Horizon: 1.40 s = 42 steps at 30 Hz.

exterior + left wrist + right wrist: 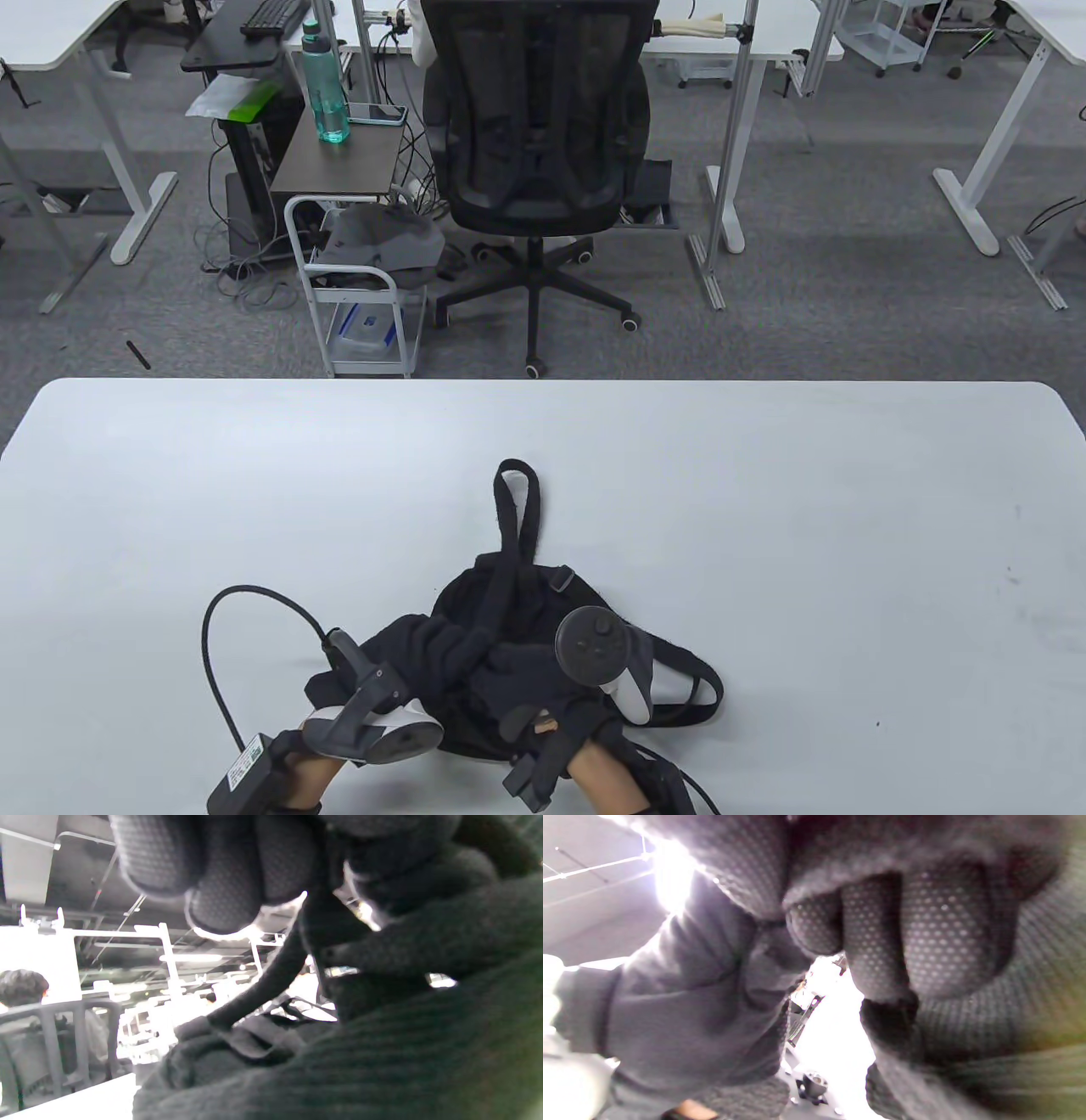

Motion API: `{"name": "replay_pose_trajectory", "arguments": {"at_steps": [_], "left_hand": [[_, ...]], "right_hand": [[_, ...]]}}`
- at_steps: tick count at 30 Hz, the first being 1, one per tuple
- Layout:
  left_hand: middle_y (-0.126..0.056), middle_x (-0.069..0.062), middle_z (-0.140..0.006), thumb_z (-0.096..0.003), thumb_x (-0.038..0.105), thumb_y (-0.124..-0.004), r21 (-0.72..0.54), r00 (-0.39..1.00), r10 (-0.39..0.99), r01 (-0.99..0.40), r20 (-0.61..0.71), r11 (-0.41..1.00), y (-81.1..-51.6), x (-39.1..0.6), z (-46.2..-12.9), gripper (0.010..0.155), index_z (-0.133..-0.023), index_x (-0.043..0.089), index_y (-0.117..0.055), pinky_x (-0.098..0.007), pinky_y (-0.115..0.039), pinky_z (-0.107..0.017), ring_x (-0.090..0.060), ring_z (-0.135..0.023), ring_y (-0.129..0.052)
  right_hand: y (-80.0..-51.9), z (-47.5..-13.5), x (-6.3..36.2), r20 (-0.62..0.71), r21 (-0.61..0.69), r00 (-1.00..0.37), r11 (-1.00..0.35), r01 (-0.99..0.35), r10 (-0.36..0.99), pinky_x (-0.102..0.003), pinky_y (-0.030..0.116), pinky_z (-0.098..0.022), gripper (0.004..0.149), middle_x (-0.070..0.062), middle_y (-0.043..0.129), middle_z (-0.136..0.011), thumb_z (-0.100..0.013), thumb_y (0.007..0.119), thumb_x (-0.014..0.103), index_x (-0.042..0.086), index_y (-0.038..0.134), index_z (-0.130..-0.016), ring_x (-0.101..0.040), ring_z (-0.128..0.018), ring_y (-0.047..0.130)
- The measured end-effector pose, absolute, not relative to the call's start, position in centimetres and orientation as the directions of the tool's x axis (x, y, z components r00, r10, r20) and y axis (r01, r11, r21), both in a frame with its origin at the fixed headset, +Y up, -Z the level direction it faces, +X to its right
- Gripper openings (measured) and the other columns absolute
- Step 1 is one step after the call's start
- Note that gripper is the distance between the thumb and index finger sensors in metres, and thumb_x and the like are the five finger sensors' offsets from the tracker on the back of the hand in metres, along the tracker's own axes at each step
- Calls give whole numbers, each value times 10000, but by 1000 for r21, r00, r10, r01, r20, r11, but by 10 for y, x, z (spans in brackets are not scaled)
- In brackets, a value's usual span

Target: Pull shoulder strap to tighten

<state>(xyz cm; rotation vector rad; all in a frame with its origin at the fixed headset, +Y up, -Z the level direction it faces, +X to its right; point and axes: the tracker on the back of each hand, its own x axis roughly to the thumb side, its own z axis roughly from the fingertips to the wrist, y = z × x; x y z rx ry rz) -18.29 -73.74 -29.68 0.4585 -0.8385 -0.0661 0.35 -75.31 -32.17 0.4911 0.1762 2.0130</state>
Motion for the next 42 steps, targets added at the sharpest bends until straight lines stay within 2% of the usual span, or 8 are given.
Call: {"name": "replay_pose_trajectory", "arguments": {"at_steps": [8,12,14,17,24,30,37,42], "left_hand": [[-904,100,-737,-337,420,-581,400,740,-225,-65,634,914,-749,-208,-321,661,-991,348,-522,-356,-827,-569,-144,-693,-969],[-917,88,-731,-346,411,-613,460,721,-294,-39,627,887,-744,-203,-309,653,-989,314,-551,-359,-836,-560,-152,-684,-978],[-922,91,-726,-349,416,-618,521,705,-364,-10,609,853,-738,-196,-302,651,-988,305,-553,-350,-845,-552,-142,-675,-987],[-929,87,-718,-348,419,-629,520,679,-351,-52,645,853,-735,-185,-294,651,-984,300,-562,-351,-850,-544,-146,-664,-993],[-924,93,-722,-342,418,-599,476,660,-314,-76,682,876,-739,-178,-292,655,-984,297,-551,-350,-848,-549,-141,-669,-992],[-925,102,-706,-334,426,-583,428,711,-253,-74,656,901,-749,-193,-314,656,-987,401,-526,-362,-836,-557,-144,-671,-986],[-925,98,-715,-339,421,-606,409,756,-237,-44,610,912,-755,-212,-323,653,-988,382,-547,-364,-836,-560,-148,-678,-984],[-936,96,-709,-352,428,-639,484,717,-310,-43,624,874,-745,-199,-309,646,-985,319,-569,-353,-849,-549,-142,-665,-997]], "right_hand": [[-754,-322,1,262,359,-439,-509,-782,859,-541,827,-426,370,-193,1099,-449,-450,838,318,10,1011,-561,-354,-281,1083],[-757,-325,3,221,444,-423,-476,-759,879,-546,822,-434,363,-187,1110,-454,-443,868,339,32,1031,-549,-364,-292,1088],[-759,-325,6,186,456,-411,-449,-768,892,-573,791,-464,385,-212,1085,-533,-445,869,356,35,1004,-608,-394,-365,1073],[-760,-326,8,188,425,-390,-433,-795,901,-600,743,-503,548,-256,1022,-647,-449,845,454,-6,938,-731,-428,-467,1036],[-756,-322,4,230,354,-420,-477,-804,878,-545,815,-440,412,-210,1093,-465,-452,831,345,-5,1004,-583,-364,-291,1079],[-754,-322,0,236,353,-449,-506,-787,862,-533,829,-423,389,-197,1106,-423,-454,830,328,7,1025,-553,-350,-253,1082],[-758,-323,-2,220,420,-469,-517,-746,855,-541,825,-428,385,-197,1117,-433,-444,868,346,21,1044,-553,-365,-268,1088],[-758,-325,6,184,428,-460,-492,-758,869,-593,751,-496,530,-263,1041,-614,-441,874,426,-22,961,-710,-426,-426,1049]]}}
